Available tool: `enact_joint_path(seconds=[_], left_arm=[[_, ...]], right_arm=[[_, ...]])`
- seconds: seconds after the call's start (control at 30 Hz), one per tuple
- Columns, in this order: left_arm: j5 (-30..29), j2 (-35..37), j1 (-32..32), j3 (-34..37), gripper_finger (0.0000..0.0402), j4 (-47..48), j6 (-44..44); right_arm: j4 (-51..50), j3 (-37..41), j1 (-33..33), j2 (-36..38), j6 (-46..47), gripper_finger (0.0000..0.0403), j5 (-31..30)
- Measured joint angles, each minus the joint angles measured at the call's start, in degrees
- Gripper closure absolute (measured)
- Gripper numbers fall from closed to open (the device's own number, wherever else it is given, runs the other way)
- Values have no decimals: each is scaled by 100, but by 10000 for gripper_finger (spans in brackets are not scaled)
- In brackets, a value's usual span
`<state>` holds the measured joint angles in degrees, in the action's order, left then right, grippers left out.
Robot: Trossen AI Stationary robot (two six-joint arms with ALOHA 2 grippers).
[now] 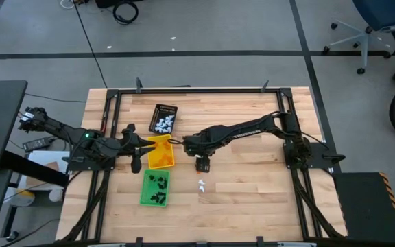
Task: Sort Halloween decoration
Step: Put the white ghost plush toy into the black basket
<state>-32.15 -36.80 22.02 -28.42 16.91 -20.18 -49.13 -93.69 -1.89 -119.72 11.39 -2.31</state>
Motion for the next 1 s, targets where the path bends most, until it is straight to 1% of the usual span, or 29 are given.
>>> enact_joint_path(seconds=[0.1, 0.2, 0.4, 0.5, 0.67, 0.73, 0.8, 1.0], left_arm=[[-4, 0, 0, 0, 333, 2, -4], [-10, 0, 0, 0, 333, 4, -2], [-12, 0, 0, 0, 333, 44, -2], [-12, 0, 0, 0, 333, 46, -2], [-12, 0, 0, 0, 333, 42, -4], [-12, 0, 0, 0, 333, 42, -14], [-12, 0, 0, 0, 333, 42, -34], [-11, 0, 2, 0, 333, 45, -34]], right_arm=[[-104, 2, 0, -13, 0, 147, -28], [149, 140, 47, -13, 4, 143, -108], [735, 549, 179, -16, 179, 152, 168], [909, 542, 146, -15, 250, 156, 64], [1324, 551, 140, -13, 263, 158, 73], [1453, 589, 135, -13, 293, 158, -117], [1427, 659, 127, -13, 388, 159, -242], [1491, 896, 90, -13, 543, 159, -237]])
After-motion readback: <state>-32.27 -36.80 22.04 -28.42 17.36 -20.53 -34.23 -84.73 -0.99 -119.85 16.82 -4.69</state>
